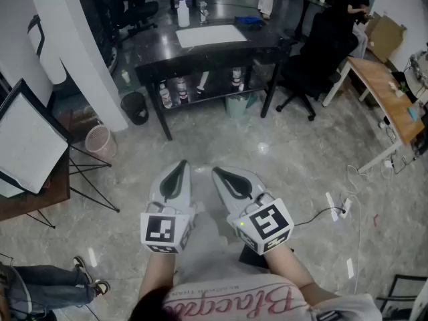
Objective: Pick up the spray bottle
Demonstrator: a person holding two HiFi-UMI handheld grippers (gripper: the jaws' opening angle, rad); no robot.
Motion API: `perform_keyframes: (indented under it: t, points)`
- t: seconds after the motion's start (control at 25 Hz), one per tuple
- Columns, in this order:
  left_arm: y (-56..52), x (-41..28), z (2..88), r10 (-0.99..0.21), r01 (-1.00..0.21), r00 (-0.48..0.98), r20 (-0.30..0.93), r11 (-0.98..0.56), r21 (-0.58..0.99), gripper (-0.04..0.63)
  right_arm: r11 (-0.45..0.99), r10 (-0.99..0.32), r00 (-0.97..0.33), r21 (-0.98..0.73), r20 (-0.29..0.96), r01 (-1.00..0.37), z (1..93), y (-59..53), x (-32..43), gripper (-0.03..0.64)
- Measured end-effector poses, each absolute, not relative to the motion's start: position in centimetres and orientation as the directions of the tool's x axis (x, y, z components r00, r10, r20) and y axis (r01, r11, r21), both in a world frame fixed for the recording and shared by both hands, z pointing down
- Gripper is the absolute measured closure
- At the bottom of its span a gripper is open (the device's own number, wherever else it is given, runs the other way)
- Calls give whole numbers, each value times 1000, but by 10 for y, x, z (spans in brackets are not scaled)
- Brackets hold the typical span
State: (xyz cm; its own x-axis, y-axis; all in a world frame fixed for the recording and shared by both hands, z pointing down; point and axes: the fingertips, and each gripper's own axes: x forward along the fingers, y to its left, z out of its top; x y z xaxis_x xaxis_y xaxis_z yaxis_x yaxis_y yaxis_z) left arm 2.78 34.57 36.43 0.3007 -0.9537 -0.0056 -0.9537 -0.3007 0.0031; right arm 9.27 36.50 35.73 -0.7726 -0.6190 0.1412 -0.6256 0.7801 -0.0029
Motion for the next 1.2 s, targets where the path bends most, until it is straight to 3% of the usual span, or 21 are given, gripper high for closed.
perform_keyframes:
  t: [0.56, 1.2]
  points:
    - [332, 38, 364, -943, -943, 334, -8, -334, 5, 597, 767, -635, -762, -14, 126, -642, 356, 358, 100, 615]
    - [261, 23, 359, -954, -954, 297, -30, -298, 30, 597, 839, -542, -820, 75, 183, -539, 363, 301, 75, 615]
